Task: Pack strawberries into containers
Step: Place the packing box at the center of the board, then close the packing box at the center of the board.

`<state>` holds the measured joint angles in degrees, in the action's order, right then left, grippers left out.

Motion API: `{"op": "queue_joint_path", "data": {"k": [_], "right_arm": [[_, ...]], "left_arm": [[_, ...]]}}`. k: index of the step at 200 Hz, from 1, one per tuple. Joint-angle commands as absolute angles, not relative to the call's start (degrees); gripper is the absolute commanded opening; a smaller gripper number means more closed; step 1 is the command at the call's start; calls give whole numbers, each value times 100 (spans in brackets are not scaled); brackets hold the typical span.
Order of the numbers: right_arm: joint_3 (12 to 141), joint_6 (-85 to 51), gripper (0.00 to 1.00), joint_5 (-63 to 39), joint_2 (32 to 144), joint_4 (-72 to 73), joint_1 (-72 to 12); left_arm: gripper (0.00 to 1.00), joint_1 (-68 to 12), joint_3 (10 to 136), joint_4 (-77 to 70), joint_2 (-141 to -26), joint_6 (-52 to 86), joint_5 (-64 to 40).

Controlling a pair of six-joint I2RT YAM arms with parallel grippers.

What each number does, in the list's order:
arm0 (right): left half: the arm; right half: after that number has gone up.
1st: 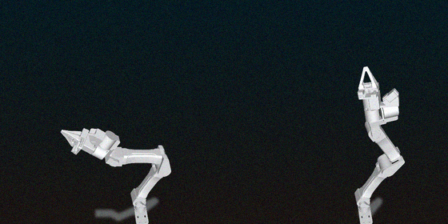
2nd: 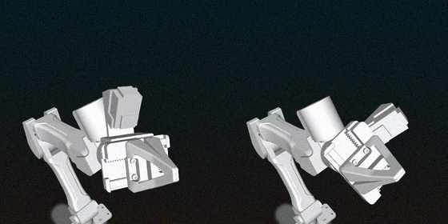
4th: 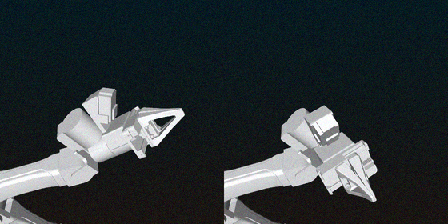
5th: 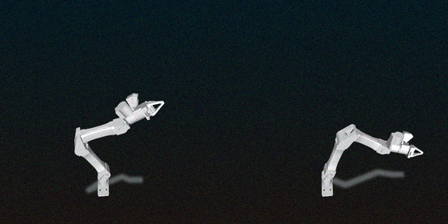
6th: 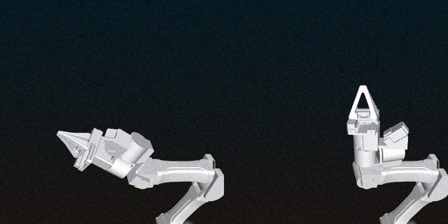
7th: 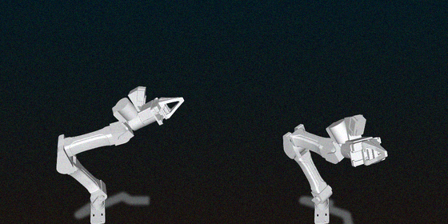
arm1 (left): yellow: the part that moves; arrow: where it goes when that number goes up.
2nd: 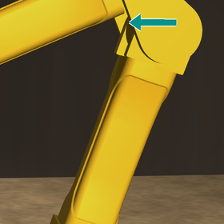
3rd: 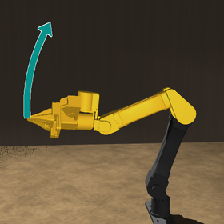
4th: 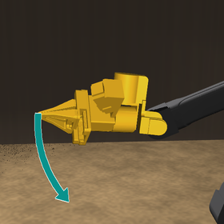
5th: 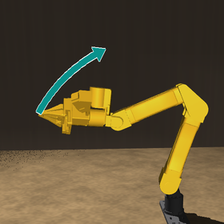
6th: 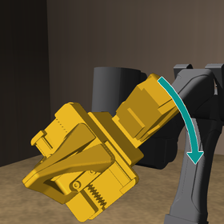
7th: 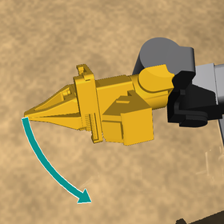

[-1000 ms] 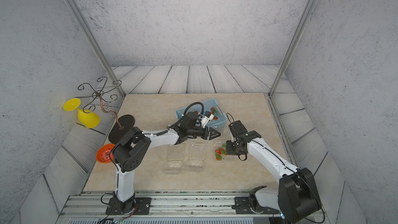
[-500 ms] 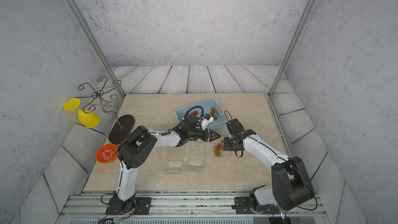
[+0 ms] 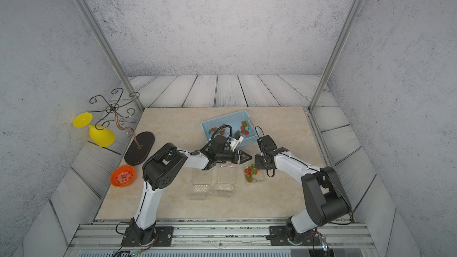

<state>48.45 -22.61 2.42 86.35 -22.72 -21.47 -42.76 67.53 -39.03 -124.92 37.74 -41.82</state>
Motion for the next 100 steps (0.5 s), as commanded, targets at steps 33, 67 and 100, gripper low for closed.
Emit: {"op": "queue_joint_path", "data": {"k": [33,67,100], "right_arm": [[4888,-2296,34,480,8119,-2589,-2150],[4529,-2664,40,117,7368,-3088,-2154],[4105,-3125,41,-166,6557,-3348,-2145]], "left_arm": [[49,-4245,6709,-4085,-12286,3708,-4239],[49,-4258,6713,-4003,-12114,3604,-4236],[49,-4324,6658,-3905,-11967,3428,-4201]]}}
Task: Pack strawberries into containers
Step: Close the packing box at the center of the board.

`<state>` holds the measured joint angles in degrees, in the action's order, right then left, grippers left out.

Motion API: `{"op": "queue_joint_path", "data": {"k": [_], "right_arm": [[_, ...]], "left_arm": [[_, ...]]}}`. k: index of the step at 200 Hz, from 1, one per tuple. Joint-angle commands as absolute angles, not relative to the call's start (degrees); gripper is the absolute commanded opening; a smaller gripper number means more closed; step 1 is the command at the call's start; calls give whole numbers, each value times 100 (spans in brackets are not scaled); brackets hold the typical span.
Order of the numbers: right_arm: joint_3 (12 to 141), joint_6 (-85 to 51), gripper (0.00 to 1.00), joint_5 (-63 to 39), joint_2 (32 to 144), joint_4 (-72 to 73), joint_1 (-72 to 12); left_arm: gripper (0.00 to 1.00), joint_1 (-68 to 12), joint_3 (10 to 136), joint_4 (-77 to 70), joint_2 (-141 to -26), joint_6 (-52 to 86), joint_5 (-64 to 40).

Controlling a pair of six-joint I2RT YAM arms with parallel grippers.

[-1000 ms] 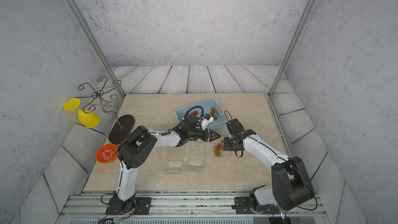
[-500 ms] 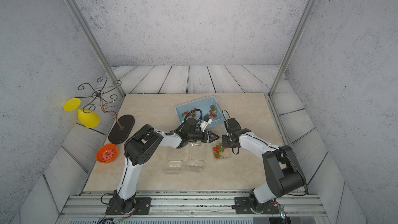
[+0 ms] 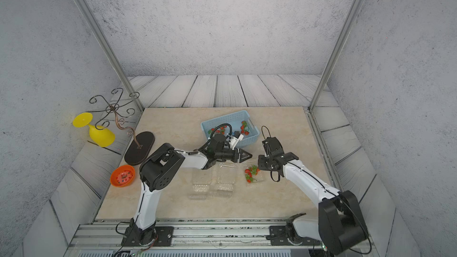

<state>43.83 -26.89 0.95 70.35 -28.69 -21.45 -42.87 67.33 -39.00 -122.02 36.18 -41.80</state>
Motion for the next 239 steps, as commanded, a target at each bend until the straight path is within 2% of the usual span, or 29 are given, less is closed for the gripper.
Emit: {"op": "queue_joint_path", "data": {"k": [1,42,113,239], "right_arm": [[4096,-3136,41,-167,6539,-3357,-2145],[3841,-3635,41,-46,6152,-3617,-2027],[3670,-3894,43,-94,5416,-3931,-1281],[3793,-3754,45,-1128,5146,-4017,-386]], "left_arm": [[49,-4328,6660,-3899,-11960,3428,-4201],[49,-4495,6763,-3587,-11826,3060,-4200],[49,-4753,6708,-2875,-11307,2386,-3922],[49,-5478,6584,-2059,-11107,1595,-3738]]}}
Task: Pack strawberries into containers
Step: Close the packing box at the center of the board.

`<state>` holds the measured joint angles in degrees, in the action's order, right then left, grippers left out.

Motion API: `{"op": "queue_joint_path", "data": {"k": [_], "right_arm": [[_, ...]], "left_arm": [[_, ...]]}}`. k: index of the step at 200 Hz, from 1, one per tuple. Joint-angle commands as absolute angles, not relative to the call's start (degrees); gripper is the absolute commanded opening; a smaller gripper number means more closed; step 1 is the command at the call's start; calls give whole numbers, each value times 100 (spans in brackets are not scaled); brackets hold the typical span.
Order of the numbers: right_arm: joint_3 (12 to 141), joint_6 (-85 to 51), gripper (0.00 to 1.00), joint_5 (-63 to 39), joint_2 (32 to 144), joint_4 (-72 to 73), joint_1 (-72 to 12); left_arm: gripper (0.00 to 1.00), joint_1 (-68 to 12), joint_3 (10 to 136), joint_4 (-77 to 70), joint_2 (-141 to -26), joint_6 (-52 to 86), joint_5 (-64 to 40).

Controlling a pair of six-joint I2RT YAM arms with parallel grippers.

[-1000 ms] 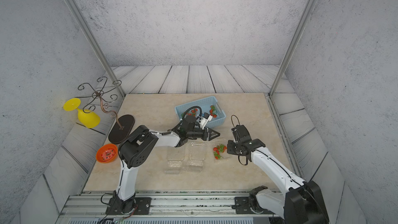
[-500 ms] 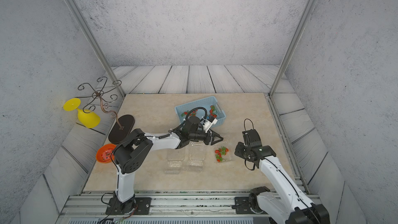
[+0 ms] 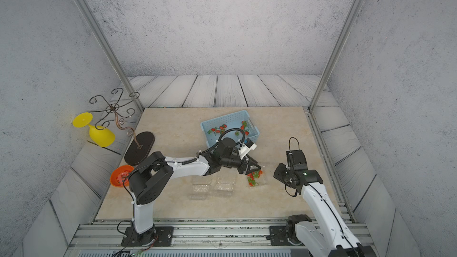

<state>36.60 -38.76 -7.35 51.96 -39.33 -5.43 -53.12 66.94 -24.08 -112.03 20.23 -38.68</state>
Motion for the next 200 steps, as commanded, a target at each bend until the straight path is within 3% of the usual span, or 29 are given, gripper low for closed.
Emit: {"op": "queue_joint_path", "data": {"k": [1,66,139,200], "right_arm": [[3790,-3745,45,-1153,5153,-4008,-382],[3490,-3477,48,-2268,5863,-3222,-343],[3012,-3445,48,-2520,6523,-2555,-343],[2450,-3619,45,-2740,6430,-2117,-352]], "left_arm": [[49,-5477,6592,-2044,-11108,1584,-3732],[48,-5639,6718,-1294,-11351,842,-3189],[48,-5764,6820,-842,-11487,466,-2719],[47,-5767,6830,-827,-11565,435,-2646]]}}
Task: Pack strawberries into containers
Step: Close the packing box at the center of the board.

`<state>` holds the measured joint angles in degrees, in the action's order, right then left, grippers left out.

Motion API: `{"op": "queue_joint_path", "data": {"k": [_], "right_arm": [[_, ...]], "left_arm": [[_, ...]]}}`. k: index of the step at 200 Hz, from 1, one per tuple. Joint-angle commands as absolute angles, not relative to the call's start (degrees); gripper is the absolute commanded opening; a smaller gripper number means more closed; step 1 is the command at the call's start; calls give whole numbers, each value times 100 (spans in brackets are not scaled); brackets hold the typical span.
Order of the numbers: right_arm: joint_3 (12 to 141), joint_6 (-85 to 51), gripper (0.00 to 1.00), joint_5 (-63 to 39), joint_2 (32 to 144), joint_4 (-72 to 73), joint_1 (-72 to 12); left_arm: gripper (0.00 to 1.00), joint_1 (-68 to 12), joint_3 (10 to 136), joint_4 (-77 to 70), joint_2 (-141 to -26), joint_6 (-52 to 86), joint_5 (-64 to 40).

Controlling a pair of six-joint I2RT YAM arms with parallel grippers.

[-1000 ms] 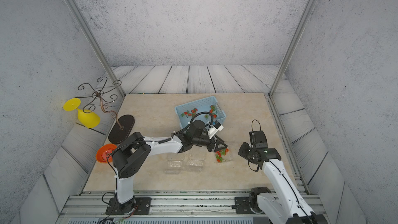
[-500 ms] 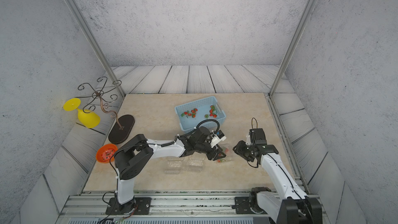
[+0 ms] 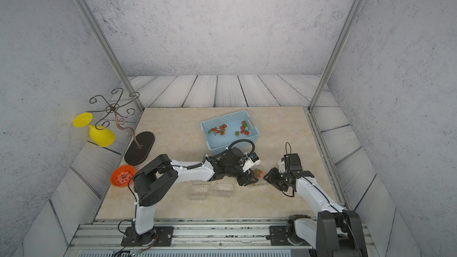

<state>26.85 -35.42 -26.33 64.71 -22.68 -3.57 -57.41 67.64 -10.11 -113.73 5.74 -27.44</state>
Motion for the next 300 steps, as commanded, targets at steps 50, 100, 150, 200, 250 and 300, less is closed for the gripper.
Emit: {"op": "queue_joint_path", "data": {"k": [50,100,150,200,250,300], "right_arm": [[2165,-3696,41,-2683,6278,-2077,-352],[1972,-3777,37,-2621,6078,-2083,-352],[1943,-3782,39,-2536,5782,-2390,-360],[1960,-3937,43,-2583,5138,-2871,-396],[1778,-4065,42,-2541,5077,-2789,-562],[1723,-4078,39,-2470,5276,-2491,-567]], "left_arm": [[47,-5777,6796,-895,-11584,481,-2629],[47,-5794,6739,-945,-11566,492,-2619],[47,-5800,6683,-1009,-11549,476,-2555],[46,-5797,6678,-976,-11513,404,-2520],[46,-5799,6649,-1050,-11549,439,-2527],[46,-5797,6657,-1046,-11575,439,-2528]]}}
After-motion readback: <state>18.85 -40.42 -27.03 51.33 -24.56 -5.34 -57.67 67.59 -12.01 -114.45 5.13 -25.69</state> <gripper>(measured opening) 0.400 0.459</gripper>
